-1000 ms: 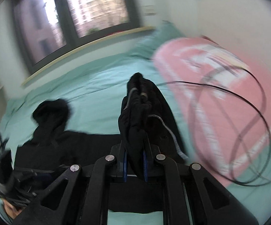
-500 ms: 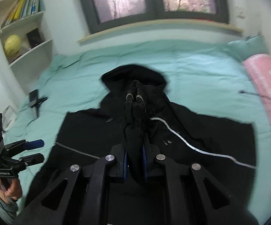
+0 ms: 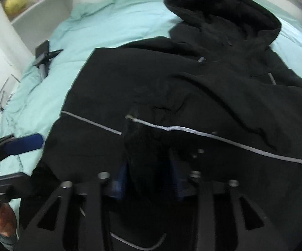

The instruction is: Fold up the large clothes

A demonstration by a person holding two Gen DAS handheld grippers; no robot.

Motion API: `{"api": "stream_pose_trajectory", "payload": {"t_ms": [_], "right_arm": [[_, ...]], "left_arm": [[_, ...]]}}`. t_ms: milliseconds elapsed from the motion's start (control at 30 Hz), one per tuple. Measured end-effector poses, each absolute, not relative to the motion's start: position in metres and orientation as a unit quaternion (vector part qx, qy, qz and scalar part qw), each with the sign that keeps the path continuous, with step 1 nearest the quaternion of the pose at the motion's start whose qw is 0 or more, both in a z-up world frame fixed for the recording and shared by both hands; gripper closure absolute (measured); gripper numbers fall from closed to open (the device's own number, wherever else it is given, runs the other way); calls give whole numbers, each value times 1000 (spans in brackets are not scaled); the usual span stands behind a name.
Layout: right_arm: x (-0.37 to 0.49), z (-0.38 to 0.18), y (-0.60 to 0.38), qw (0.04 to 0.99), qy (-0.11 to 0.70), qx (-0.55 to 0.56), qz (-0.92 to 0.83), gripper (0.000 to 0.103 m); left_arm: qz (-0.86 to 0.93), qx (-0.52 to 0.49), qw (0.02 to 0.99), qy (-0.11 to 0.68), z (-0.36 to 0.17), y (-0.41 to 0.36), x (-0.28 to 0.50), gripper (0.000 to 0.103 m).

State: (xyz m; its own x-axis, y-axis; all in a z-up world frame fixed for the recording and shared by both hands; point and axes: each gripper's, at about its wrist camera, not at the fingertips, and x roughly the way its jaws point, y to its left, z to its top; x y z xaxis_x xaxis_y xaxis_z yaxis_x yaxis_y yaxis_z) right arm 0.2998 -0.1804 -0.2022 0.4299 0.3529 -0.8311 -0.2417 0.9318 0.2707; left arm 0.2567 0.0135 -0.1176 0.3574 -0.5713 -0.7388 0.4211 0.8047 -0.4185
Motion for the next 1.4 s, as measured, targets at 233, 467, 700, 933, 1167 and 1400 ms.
{"api": "stream_pose_trajectory", "payload": {"t_ms": [233, 467, 700, 933, 1167, 1400], "right_arm": [[258, -122, -239, 887, 418, 76, 181, 50], [227, -93, -338, 912, 395, 90, 66, 40], [220, -106, -394, 908, 409, 83, -29, 40], [258, -158, -383, 879, 471, 73, -15, 40], [282, -205, -359, 856, 514, 35, -37, 33], [306, -141, -346, 890, 454, 36, -8, 32]], "left_arm": [[-358, -136, 781, 494, -124, -14, 287, 32], [-324, -131, 771, 533, -160, -71, 326, 73], [-311, -143, 833, 434, -105, -46, 312, 84], [-237, -155, 827, 485, -123, 45, 312, 84], [-228, -156, 811, 516, -154, 52, 309, 77], [-266, -81, 864, 420, -78, -5, 292, 49]]}}
